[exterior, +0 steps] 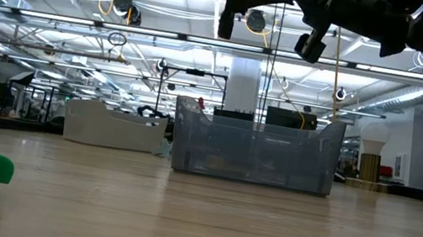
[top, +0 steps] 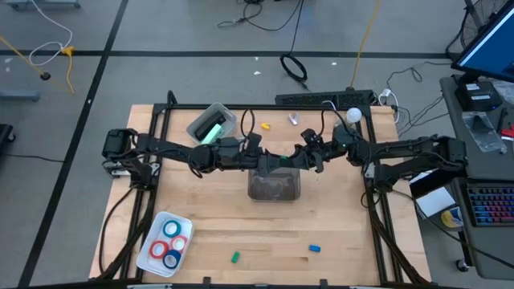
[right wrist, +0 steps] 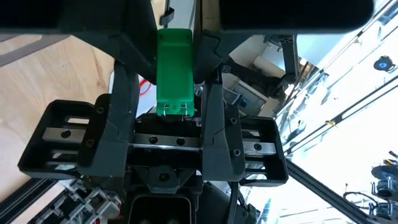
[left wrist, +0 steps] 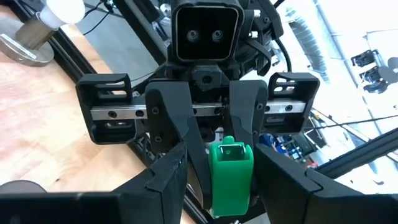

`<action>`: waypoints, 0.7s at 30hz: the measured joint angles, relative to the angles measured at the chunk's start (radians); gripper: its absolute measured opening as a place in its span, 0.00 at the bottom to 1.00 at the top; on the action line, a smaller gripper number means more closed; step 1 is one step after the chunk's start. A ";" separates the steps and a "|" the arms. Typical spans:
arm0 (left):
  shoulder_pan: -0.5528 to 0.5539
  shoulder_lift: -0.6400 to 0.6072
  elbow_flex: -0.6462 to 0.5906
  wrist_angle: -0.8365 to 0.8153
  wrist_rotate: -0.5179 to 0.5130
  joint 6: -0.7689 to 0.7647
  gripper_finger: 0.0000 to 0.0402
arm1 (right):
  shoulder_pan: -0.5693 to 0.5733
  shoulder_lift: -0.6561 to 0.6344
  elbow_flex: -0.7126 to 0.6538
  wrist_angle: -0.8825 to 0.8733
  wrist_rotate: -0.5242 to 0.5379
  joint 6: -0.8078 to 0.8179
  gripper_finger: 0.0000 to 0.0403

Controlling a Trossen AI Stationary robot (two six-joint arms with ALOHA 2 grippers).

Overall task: Pick and place Stapler, Stapler remover, tape
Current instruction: Put the right green stapler into the gray bin

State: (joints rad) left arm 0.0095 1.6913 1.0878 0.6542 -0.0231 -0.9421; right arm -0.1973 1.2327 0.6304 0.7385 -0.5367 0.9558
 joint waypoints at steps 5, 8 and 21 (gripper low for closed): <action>0.014 -0.001 0.000 0.019 0.006 -0.005 0.44 | -0.019 0.000 0.000 0.000 -0.003 -0.020 0.15; 0.020 -0.002 0.000 0.020 0.013 -0.015 0.44 | -0.030 0.000 0.000 -0.003 -0.005 -0.029 0.15; 0.054 -0.013 0.010 0.028 -0.012 -0.029 0.51 | -0.032 0.013 -0.009 -0.111 0.034 -0.073 0.15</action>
State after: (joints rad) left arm 0.0631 1.6778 1.0974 0.6827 -0.0346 -0.9714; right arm -0.2295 1.2460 0.6217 0.6276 -0.5030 0.8828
